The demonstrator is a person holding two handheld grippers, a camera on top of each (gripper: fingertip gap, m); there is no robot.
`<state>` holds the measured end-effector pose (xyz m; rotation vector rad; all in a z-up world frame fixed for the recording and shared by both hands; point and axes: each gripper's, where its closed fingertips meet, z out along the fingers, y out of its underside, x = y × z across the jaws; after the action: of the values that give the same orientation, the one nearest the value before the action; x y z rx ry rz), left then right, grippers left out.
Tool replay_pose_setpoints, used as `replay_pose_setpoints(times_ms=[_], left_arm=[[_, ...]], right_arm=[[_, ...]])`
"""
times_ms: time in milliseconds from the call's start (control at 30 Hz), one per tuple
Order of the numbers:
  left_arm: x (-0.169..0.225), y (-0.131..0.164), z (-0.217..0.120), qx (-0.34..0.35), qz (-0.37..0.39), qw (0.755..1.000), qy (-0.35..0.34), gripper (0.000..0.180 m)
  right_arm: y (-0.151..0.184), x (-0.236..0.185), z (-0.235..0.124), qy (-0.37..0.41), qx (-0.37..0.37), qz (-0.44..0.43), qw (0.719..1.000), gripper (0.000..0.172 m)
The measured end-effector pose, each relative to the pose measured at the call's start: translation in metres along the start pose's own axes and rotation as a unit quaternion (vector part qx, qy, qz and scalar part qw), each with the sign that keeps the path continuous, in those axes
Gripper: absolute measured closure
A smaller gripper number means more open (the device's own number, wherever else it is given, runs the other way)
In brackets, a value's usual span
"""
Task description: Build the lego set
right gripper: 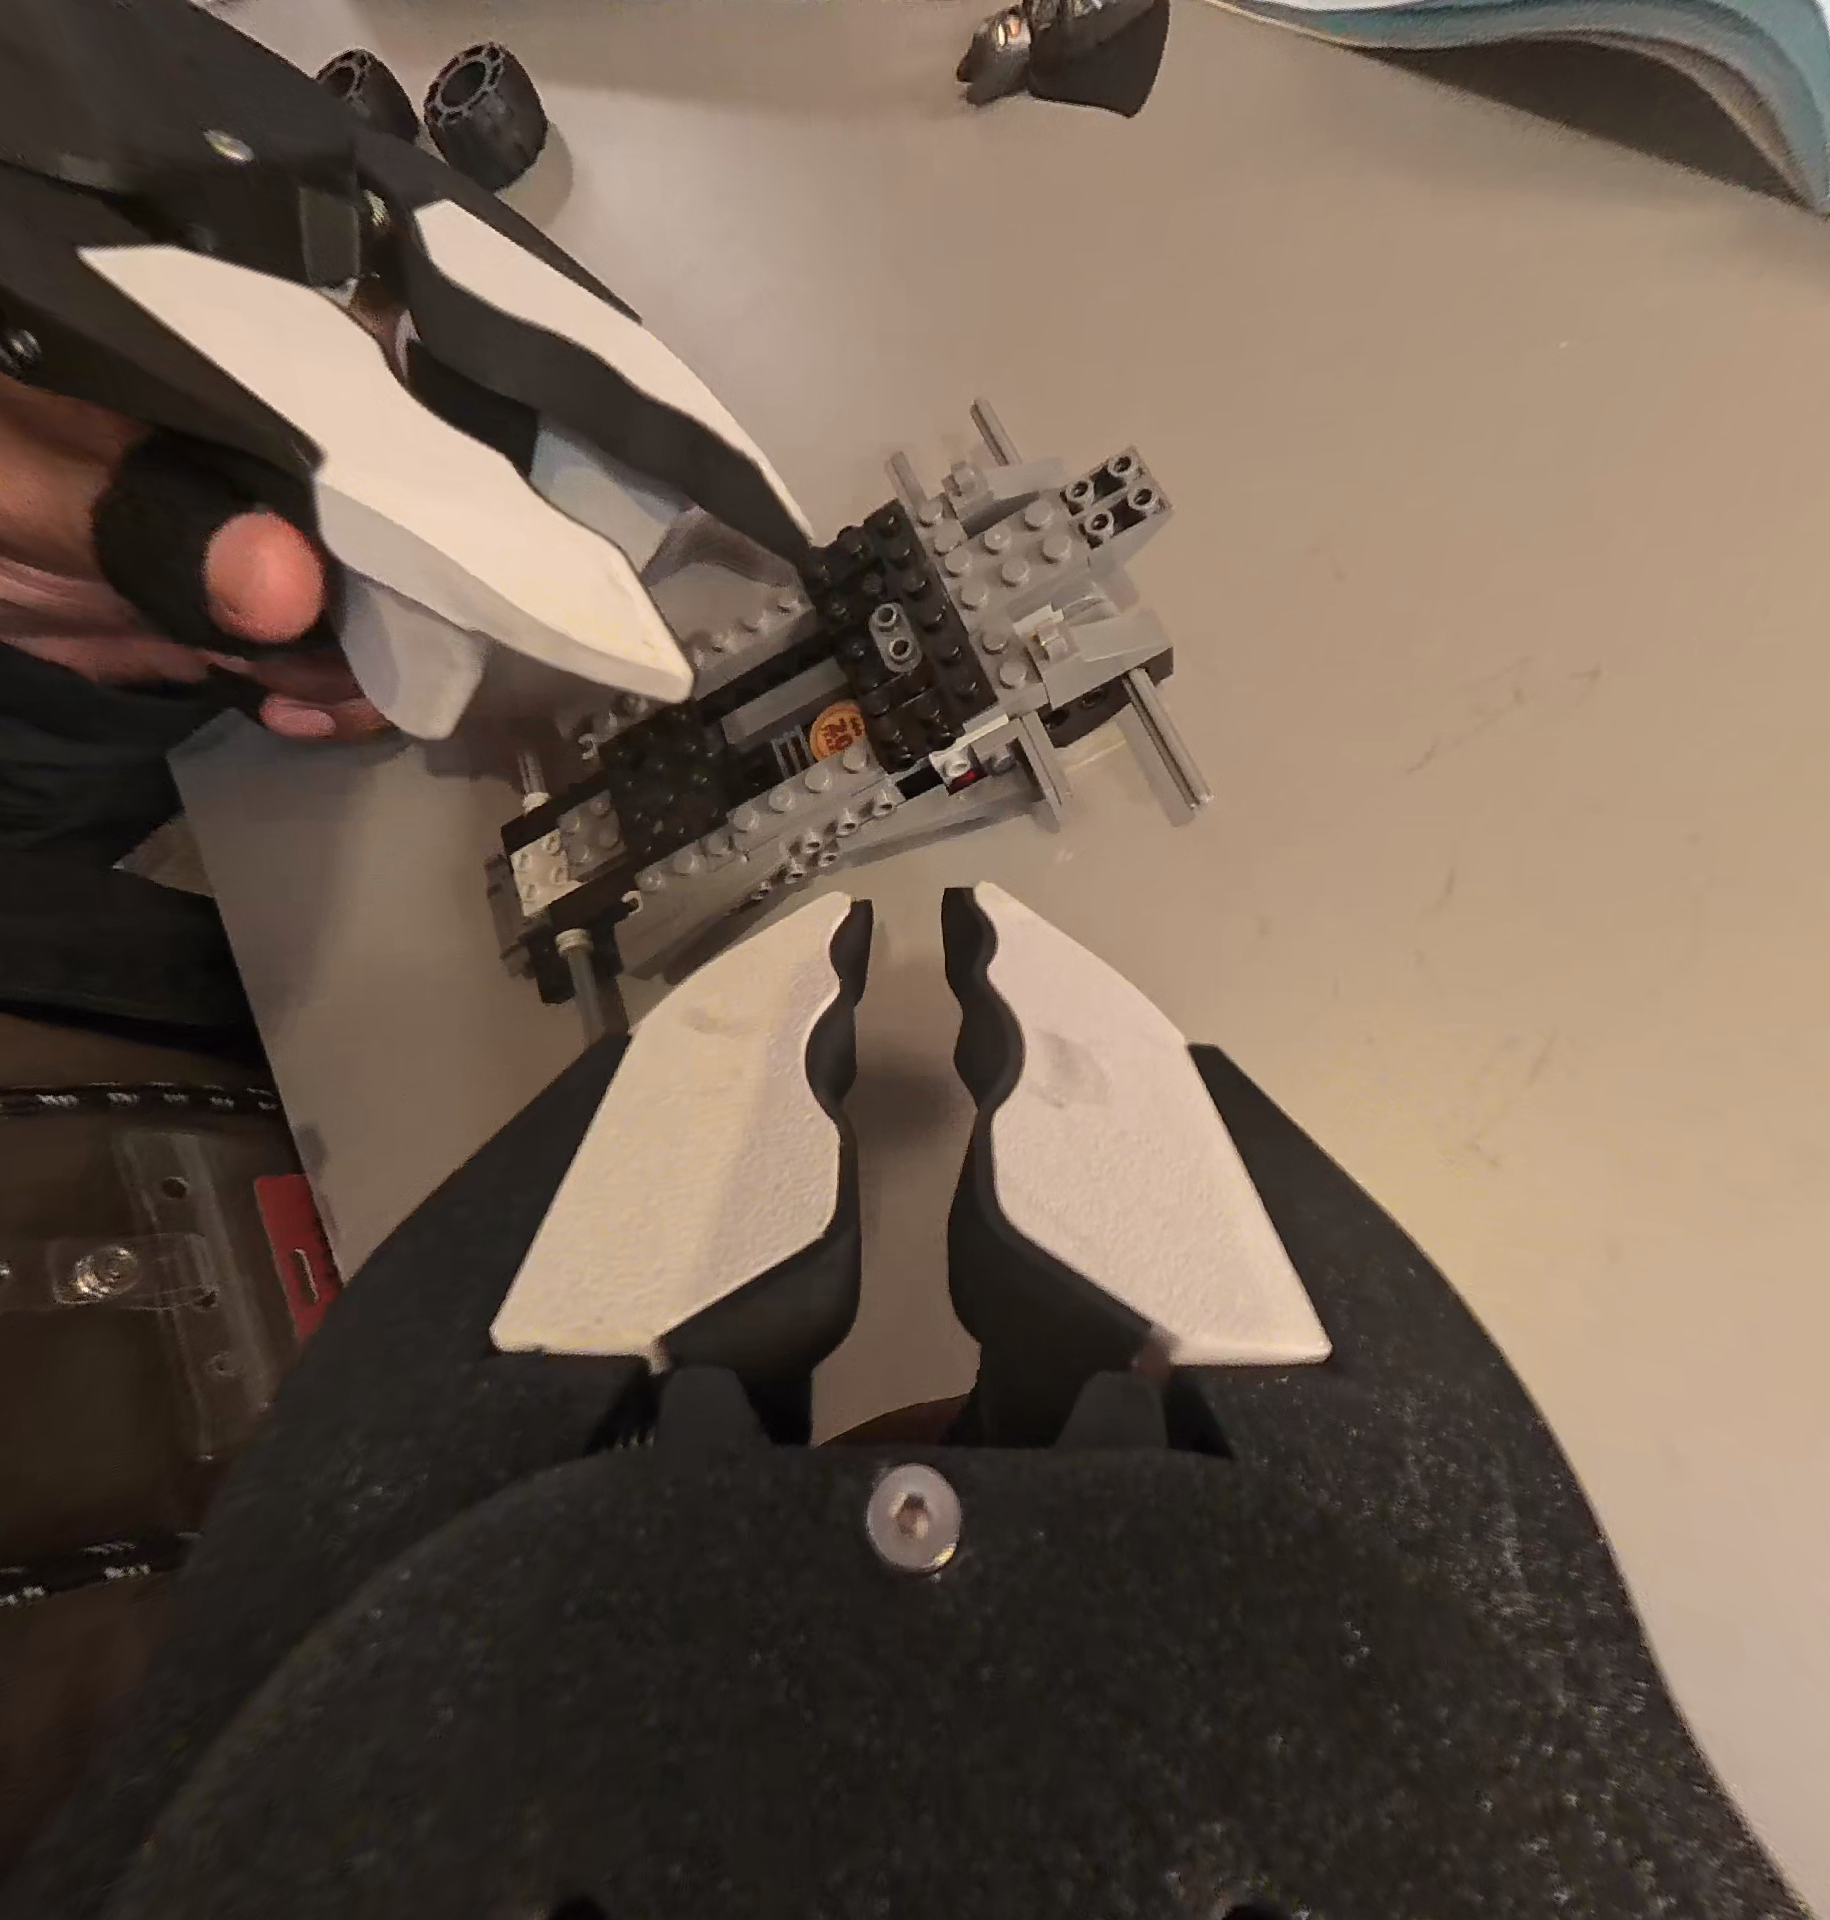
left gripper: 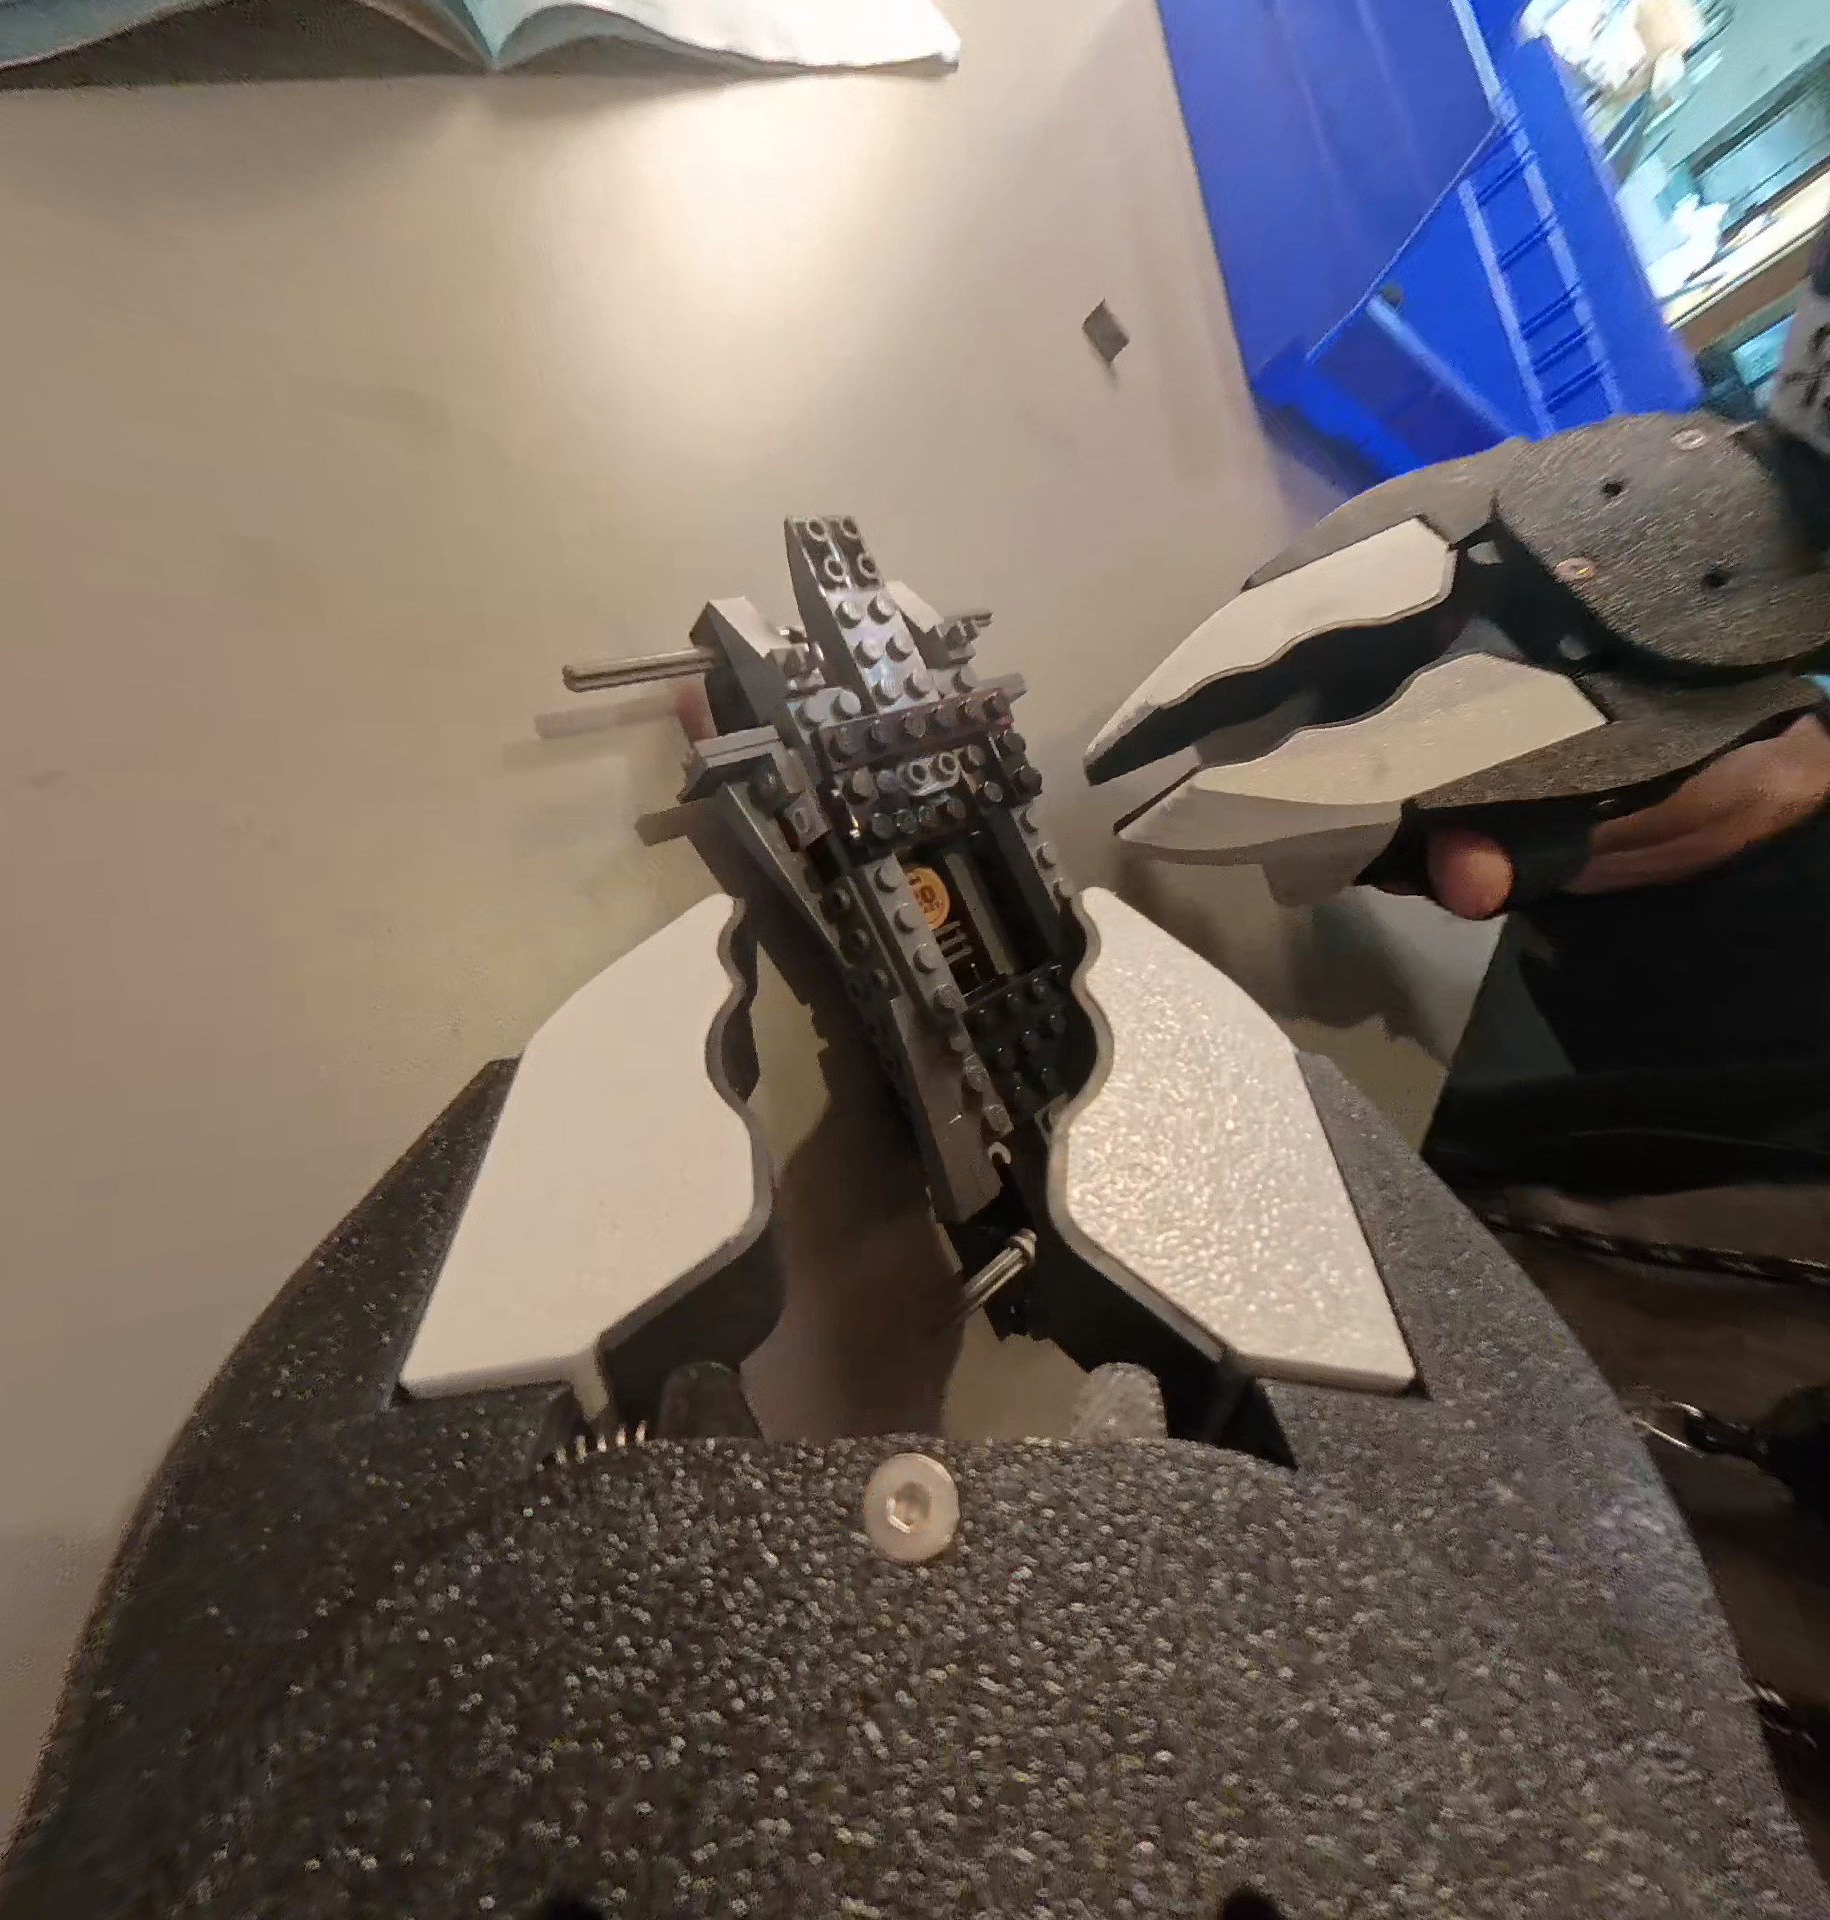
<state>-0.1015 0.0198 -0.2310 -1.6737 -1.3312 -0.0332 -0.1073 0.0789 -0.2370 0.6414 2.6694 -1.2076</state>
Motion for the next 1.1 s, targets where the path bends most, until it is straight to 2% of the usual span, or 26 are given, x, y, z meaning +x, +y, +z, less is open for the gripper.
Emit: replay_pose_setpoints(times_ms=[167, 467, 633, 800, 1100], left_arm=[[-0.005, 0.007, 0.01, -0.042, 0.021, 0.997, -0.059, 0.13], [-0.014, 0.009, 0.013, -0.092, 0.069, 0.985, -0.131, 0.152], [-0.014, 0.009, 0.013, -0.105, 0.09, 0.982, -0.13, 0.153], [-0.007, 0.011, 0.015, -0.106, 0.085, 0.987, -0.088, 0.157], [-0.004, 0.011, 0.014, -0.085, 0.066, 0.992, -0.065, 0.16]], right_arm=[[0.003, -0.006, 0.007, -0.005, -0.01, 0.007, 1.0, 0.158], [0.009, -0.021, 0.019, -0.012, -0.027, -0.006, 1.0, 0.159], [0.01, -0.022, 0.019, -0.017, -0.023, -0.004, 1.0, 0.159], [0.011, -0.018, 0.011, -0.013, -0.015, 0.01, 1.0, 0.158], [0.02, -0.009, -0.01, -0.022, 0.012, 0.09, 0.996, 0.157]])
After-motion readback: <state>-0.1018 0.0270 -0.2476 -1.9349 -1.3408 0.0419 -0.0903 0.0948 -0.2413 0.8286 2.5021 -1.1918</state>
